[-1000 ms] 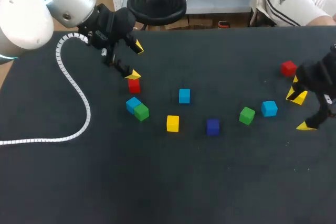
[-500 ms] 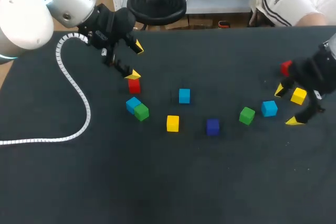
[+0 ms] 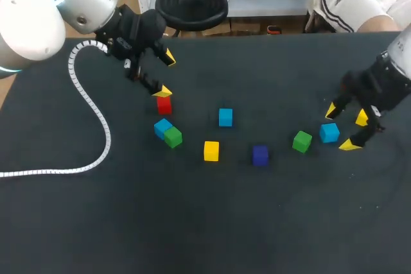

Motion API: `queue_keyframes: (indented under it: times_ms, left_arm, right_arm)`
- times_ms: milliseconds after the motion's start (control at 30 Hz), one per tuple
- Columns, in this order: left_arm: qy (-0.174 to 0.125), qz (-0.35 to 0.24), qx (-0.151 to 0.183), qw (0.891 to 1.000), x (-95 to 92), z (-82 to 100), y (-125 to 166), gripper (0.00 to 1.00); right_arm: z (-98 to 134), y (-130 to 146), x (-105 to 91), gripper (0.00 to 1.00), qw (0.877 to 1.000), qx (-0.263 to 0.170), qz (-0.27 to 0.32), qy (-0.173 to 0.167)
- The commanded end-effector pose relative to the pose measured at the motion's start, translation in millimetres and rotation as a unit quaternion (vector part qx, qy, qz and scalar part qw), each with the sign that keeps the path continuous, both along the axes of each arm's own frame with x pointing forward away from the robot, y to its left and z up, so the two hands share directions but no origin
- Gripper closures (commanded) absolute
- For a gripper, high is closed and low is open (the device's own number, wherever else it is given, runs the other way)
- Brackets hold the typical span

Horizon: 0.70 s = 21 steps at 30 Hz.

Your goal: Place the blue cubes, place green cubes on the blue cubes, place the yellow cubes on the green cubes, then place the red cubes on the yellow cubes, and place purple cube on the red cubes.

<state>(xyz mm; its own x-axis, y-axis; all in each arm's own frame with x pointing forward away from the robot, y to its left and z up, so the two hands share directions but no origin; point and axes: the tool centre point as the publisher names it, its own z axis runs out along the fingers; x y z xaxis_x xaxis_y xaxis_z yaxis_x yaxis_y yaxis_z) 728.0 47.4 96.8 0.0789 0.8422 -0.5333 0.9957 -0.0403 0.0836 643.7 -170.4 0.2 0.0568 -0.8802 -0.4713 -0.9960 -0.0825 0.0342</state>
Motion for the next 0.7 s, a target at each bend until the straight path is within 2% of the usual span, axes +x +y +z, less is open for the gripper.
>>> queue_keyframes:
  times_ms: [33, 167, 200, 233, 267, 300, 333, 567, 700]
  left_arm:
    - [0.001, 0.001, 0.003, 1.0, 0.9, 0.8, -1.0, 0.0]
    - [0.001, 0.001, 0.003, 1.0, 0.9, 0.8, -1.0, 0.0]
    - [0.001, 0.001, 0.003, 1.0, 0.9, 0.8, -1.0, 0.0]
    - [0.001, 0.001, 0.003, 1.0, 0.9, 0.8, -1.0, 0.0]
    - [0.001, 0.001, 0.003, 1.0, 0.9, 0.8, -1.0, 0.0]
    - [0.001, 0.001, 0.003, 1.0, 0.9, 0.8, -1.0, 0.0]
    - [0.001, 0.001, 0.003, 1.0, 0.9, 0.8, -1.0, 0.0]
    - [0.001, 0.001, 0.003, 1.0, 0.9, 0.8, -1.0, 0.0]
    - [0.001, 0.001, 0.003, 1.0, 0.9, 0.8, -1.0, 0.0]
  right_arm:
    - [-6.5, 2.9, 5.0, 0.0, 1.0, 0.005, 0.004, 0.01]
    - [-8.3, 4.5, 5.4, 0.0, 1.0, 0.006, 0.004, 0.012]
    - [-8.1, 4.9, 5.3, 0.22, 1.0, 0.006, 0.004, 0.012]
    - [-7.8, 5.1, 5.2, 0.51, 1.0, 0.006, 0.004, 0.011]
    - [-7.6, 5.1, 5.1, 0.59, 1.0, 0.006, 0.004, 0.01]
    - [-7.5, 5.1, 5.0, 0.82, 1.0, 0.006, 0.004, 0.009]
    - [-7.5, 5.0, 4.7, 1.0, 1.0, 0.005, 0.003, 0.009]
    - [-4.9, 3.5, 1.0, 1.0, 1.0, 0.005, -0.008, 0.002]
    - [-0.5, 2.7, -0.2, 1.0, 1.0, -0.006, -0.027, 0.01]
